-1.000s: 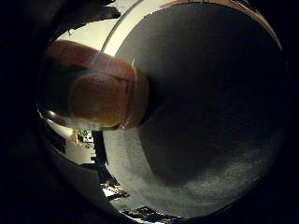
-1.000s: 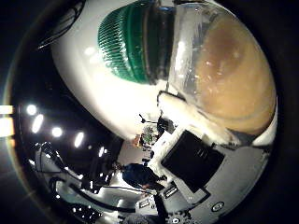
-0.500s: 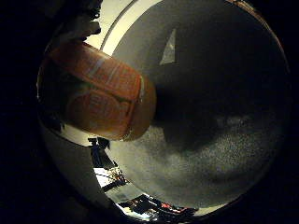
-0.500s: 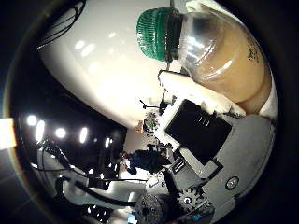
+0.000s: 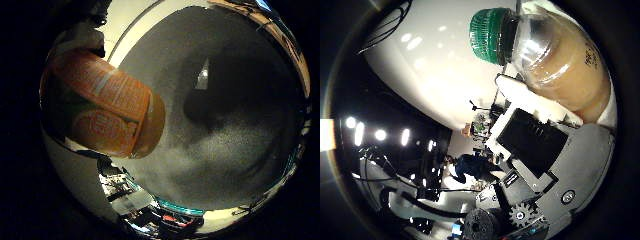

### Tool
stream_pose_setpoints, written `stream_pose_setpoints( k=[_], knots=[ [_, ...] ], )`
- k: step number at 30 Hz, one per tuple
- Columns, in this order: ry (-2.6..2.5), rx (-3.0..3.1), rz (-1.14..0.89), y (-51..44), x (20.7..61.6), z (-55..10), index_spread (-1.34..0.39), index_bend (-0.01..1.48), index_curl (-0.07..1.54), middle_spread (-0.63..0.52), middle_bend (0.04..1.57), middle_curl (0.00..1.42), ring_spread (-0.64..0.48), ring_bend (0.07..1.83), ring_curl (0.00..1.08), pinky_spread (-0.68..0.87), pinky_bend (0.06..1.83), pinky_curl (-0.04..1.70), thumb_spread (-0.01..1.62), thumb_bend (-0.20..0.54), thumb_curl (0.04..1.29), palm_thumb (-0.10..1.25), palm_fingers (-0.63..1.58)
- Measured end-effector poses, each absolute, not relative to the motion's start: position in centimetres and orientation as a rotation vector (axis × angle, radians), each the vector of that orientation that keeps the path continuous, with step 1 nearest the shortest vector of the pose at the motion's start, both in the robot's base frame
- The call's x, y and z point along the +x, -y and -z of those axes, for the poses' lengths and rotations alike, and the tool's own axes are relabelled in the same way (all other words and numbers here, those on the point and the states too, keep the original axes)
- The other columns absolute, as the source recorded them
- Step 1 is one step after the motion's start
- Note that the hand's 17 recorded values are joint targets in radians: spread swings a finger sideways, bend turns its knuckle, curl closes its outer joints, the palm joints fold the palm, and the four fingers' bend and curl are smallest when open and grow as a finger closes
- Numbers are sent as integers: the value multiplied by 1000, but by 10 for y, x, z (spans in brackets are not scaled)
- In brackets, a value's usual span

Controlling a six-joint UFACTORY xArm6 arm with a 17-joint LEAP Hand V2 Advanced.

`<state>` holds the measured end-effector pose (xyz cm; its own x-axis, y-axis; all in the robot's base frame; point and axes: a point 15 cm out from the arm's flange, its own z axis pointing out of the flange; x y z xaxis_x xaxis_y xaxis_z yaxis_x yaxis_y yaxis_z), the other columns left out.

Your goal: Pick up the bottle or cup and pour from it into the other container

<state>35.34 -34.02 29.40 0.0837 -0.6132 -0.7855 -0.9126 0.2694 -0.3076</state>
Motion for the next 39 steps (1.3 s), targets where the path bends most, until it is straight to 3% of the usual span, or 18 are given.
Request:
stream_pose_setpoints(
  k=[18,30,39],
  knots=[
    [-1657,-2051,-249,199,360,-391,-174,1215,772,-85,1393,704,-185,1415,720,-204,1351,937,622,-17,890,1090,1107],
    [-1695,-2447,-82,103,363,-400,-174,1214,764,-86,1381,712,-182,1410,716,-220,1257,1073,596,-19,923,1085,1124],
    [-1705,-2786,171,45,378,-401,-173,1218,762,-87,1379,720,-191,1392,727,-231,1224,1132,586,-18,942,1077,1120]
  ],
)
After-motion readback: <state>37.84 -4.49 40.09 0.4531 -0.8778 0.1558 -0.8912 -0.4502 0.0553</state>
